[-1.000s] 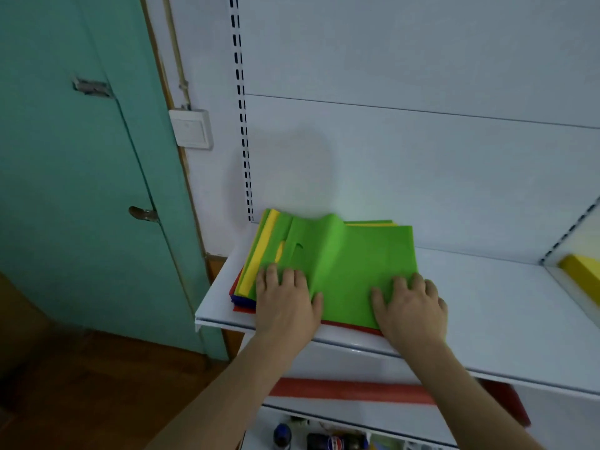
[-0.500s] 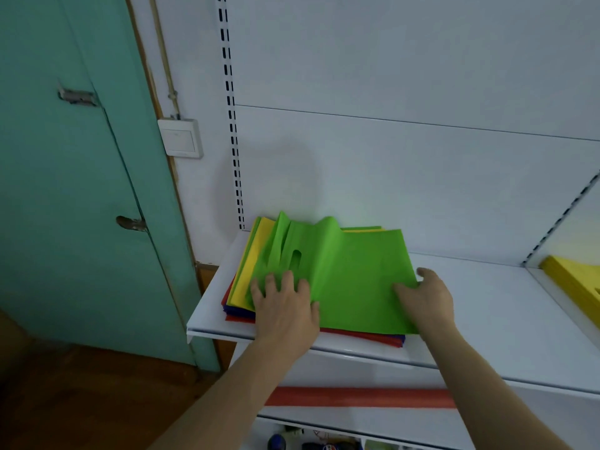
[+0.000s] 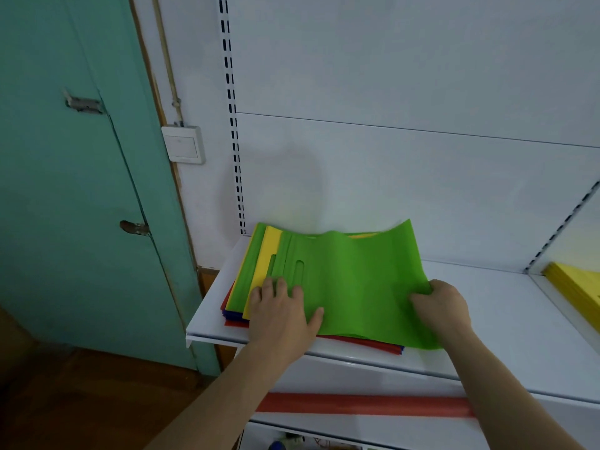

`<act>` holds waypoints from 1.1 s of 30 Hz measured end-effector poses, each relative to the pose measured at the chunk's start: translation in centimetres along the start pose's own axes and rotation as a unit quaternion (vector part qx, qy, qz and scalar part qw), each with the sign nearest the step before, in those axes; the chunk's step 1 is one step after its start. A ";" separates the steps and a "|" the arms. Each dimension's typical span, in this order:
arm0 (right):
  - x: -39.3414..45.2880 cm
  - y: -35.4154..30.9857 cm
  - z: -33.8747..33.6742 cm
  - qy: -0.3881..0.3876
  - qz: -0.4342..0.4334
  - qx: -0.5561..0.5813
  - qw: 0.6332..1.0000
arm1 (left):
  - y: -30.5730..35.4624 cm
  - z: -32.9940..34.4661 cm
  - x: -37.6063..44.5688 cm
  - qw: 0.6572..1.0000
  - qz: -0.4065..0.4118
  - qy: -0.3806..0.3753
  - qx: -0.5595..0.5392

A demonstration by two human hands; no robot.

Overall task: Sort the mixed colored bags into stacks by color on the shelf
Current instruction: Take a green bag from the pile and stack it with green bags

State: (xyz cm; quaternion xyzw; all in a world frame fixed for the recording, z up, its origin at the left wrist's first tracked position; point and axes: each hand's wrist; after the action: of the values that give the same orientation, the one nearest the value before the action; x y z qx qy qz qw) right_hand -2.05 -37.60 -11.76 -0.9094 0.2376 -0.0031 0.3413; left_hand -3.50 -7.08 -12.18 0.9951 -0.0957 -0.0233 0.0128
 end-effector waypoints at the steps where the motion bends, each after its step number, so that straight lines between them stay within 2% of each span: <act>1: 0.0 0.1 -0.1 0.009 -0.006 0.001 1.000 | 0.2 0.3 0.0 1.000 0.007 -0.008 -0.002; 6: 0.1 1.5 -1.3 0.101 -0.057 -0.026 0.993 | -0.2 0.8 0.2 1.000 -0.006 -0.010 -0.020; 11: -0.2 2.1 -2.5 0.153 -0.102 0.028 0.983 | -0.2 0.3 1.2 0.999 -0.030 0.008 -0.023; 14: -1.5 1.8 -3.1 0.177 -0.147 0.094 0.969 | 0.2 -0.7 3.1 0.995 -0.016 0.045 -0.085; 16: -2.5 1.6 -3.9 0.186 -0.168 0.140 0.958 | 0.5 -1.4 4.4 0.982 -0.013 0.051 -0.181; 18: -3.3 1.6 -4.7 0.194 -0.191 0.163 0.948 | 0.9 -2.2 5.7 0.938 -0.034 0.027 -0.343; 21: -4.0 1.9 -5.4 0.204 -0.199 0.176 0.942 | 1.7 -3.1 6.9 0.816 -0.055 -0.036 -0.574; 26: -4.5 2.3 -6.4 0.231 -0.205 0.194 0.931 | 2.1 -4.2 7.0 0.722 0.035 0.063 -0.688; 29: -4.3 1.9 -6.4 0.241 -0.203 0.216 0.924 | 1.7 -5.5 6.4 0.625 0.099 0.067 -0.771; 30: -4.1 1.8 -6.1 0.240 -0.198 0.213 0.926 | 1.6 -5.8 6.2 0.612 0.120 0.052 -0.780; 33: -3.7 2.1 -4.7 0.223 -0.171 0.189 0.941 | 1.4 -5.1 5.6 0.657 0.159 0.032 -0.736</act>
State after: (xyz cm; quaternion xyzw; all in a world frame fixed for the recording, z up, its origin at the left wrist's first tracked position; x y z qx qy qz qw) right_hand -7.05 -40.21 -8.90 -0.8312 0.1432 -0.3089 0.4394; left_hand 1.97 -9.47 -7.32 0.6303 -0.2038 -0.0522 0.7473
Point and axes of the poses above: each hand's wrist, its own x-axis towards the middle knuckle, its own z-axis out of the palm, y = z × x, and after that the axes turned 10 degrees about -y, right-handed
